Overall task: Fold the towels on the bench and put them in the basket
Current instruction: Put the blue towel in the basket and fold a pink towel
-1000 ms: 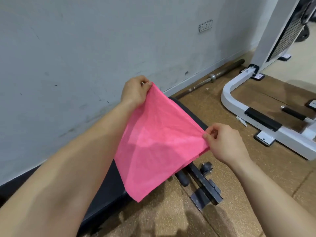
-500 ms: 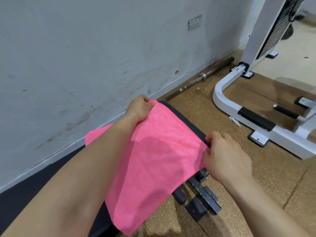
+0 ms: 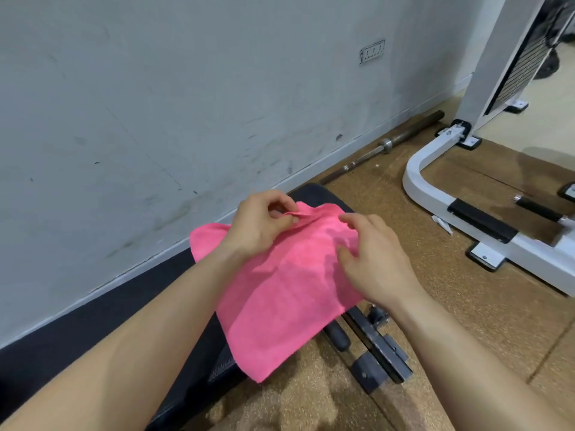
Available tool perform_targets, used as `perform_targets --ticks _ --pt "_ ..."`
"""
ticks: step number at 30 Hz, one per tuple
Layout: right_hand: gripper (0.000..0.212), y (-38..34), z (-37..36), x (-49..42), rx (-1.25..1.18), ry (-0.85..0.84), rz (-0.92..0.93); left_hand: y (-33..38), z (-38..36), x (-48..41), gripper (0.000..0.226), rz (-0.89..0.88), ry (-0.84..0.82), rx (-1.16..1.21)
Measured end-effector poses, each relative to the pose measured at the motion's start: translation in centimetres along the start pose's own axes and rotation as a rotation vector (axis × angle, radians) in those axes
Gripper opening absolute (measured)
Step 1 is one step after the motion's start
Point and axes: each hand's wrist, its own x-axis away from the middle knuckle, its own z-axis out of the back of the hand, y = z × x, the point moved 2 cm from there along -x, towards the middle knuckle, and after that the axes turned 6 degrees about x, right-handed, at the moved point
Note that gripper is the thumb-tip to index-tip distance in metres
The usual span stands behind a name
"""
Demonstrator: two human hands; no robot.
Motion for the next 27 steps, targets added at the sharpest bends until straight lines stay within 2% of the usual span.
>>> perform_targets --ticks 4,10,18,23,25,27 --pt "0.056 -1.8 0.2 0.2 -0.089 -0.013 0.169 1.5 0.7 5.2 0.023 -0.013 -0.060 0.117" --pt "0.017 -3.5 0.5 0.7 -0.572 -0.197 0.183 3.0 1.6 8.3 0.015 -0.025 -0.014 0.255" --pt "0.012 -2.6 0.4 1.0 -0.628 -0.170 0.206 4.0 0.2 8.8 0.022 0.064 0.121 0.420" --pt "0.011 -2.2 0.4 0.9 -0.532 -0.118 0.284 4.2 -0.1 9.2 0.016 0.033 0.098 0.347" --pt "0.008 -2.1 0.6 0.8 -0.506 -0.101 0.312 3.5 0.5 9.5 0.015 0.002 0.021 0.175" --pt "0.012 -2.3 0.7 0.9 -0.476 -0.094 0.339 2.0 1.6 10.0 0.022 -0.002 -0.070 -0.110"
